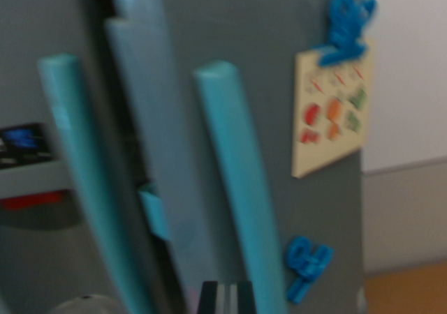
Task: Close fridge door
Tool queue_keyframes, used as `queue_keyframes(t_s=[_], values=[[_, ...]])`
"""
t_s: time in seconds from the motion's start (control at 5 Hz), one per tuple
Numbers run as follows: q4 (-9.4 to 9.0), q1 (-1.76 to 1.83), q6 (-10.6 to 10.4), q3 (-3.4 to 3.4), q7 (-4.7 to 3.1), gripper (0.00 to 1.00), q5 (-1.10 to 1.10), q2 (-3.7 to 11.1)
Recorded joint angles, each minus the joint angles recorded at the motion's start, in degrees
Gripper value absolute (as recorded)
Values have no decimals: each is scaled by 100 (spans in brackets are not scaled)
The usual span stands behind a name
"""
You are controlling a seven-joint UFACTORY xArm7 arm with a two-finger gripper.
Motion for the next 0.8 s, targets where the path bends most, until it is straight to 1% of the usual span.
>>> queue_keyframes(t_s=[0.2,0.4,0.6,0.8], values=[[0,0,0,0,0,100,0,0],[246,0,0,-139,0,100,0,516],[246,0,0,-139,0,100,0,516],[524,0,0,-234,0,100,0,1085]])
